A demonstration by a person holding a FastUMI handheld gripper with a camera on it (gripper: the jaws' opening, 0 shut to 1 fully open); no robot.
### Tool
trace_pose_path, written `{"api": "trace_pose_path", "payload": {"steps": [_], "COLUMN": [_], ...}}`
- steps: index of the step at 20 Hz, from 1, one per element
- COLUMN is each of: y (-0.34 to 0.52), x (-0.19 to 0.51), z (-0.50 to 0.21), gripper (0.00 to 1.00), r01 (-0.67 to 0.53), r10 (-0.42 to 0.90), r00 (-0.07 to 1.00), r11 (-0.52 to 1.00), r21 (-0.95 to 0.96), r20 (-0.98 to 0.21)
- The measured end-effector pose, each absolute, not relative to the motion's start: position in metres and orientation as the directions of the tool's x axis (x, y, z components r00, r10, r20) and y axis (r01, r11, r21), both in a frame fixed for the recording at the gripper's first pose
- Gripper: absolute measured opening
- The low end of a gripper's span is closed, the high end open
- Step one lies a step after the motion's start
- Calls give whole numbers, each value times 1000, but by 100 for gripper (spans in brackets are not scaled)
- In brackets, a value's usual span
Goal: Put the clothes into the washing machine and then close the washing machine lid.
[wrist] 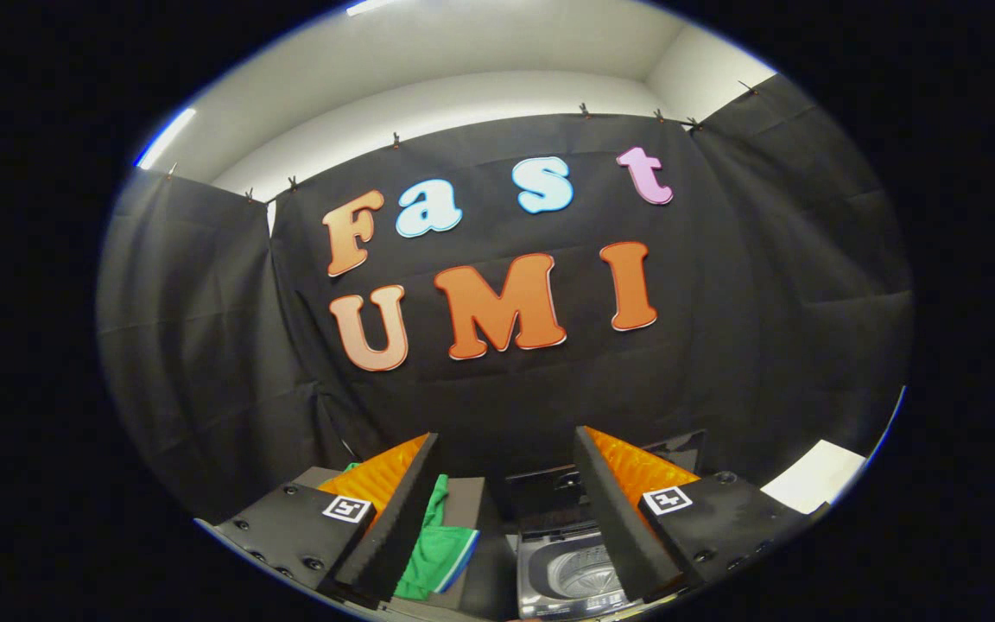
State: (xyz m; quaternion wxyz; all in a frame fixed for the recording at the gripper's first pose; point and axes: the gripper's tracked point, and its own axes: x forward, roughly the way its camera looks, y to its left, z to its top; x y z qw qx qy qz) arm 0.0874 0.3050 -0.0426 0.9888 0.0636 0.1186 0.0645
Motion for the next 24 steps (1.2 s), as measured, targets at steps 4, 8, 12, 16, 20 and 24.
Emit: {"api": "trace_pose_path", "payload": {"steps": [4, 8, 12, 16, 20, 24], "y": [391, 463, 520, 551, 546, 538], "x": [97, 97, 92, 88, 89, 87], "z": [-72, -116, -160, -195, -228, -268], "gripper": [98, 99, 98, 99, 99, 99], "r01": [-179, -229, -240, -213, -179, -155], "r10": [220, 285, 324, 335, 258, 194], "r00": [928, 863, 789, 730, 705, 663], "r11": [971, 957, 945, 940, 966, 980], "r21": [160, 180, 224, 268, 186, 121], "r20": [-300, -417, -522, -596, -660, -723]}}
